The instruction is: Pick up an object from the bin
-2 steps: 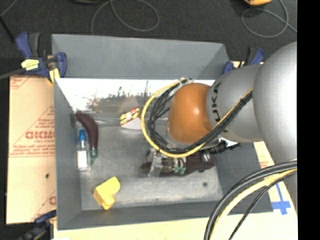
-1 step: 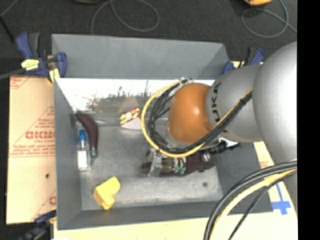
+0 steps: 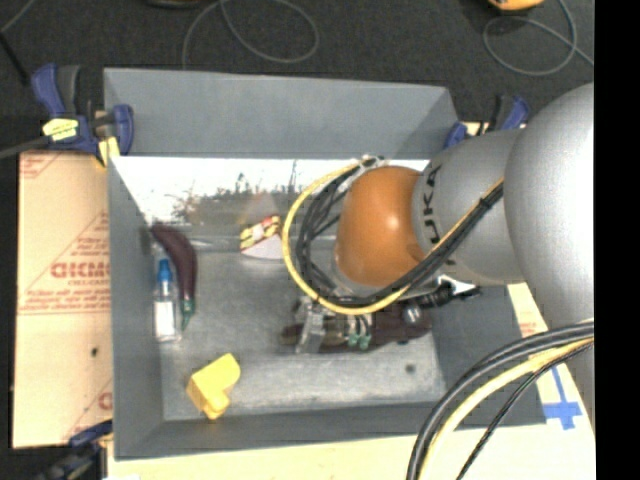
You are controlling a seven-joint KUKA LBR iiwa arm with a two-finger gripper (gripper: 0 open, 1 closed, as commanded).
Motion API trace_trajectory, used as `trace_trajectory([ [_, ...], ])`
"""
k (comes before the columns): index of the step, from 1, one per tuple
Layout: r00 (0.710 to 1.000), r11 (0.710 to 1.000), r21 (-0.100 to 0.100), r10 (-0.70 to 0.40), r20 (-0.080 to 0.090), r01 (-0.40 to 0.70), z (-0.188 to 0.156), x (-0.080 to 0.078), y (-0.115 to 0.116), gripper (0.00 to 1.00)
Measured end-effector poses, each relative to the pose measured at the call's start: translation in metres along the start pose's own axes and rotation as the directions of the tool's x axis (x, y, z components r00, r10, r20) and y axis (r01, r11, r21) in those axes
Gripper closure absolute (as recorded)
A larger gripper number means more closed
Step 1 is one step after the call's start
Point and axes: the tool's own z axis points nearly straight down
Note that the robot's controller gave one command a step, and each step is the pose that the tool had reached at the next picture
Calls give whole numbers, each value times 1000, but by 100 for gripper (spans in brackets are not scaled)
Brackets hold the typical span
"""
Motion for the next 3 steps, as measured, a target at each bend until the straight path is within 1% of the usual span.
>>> trace_trajectory([
  [2,1000,1000,0,3,0,-3,0,0,0,100],
  [3,1000,1000,0,4,0,-4,0,0,0,0],
])
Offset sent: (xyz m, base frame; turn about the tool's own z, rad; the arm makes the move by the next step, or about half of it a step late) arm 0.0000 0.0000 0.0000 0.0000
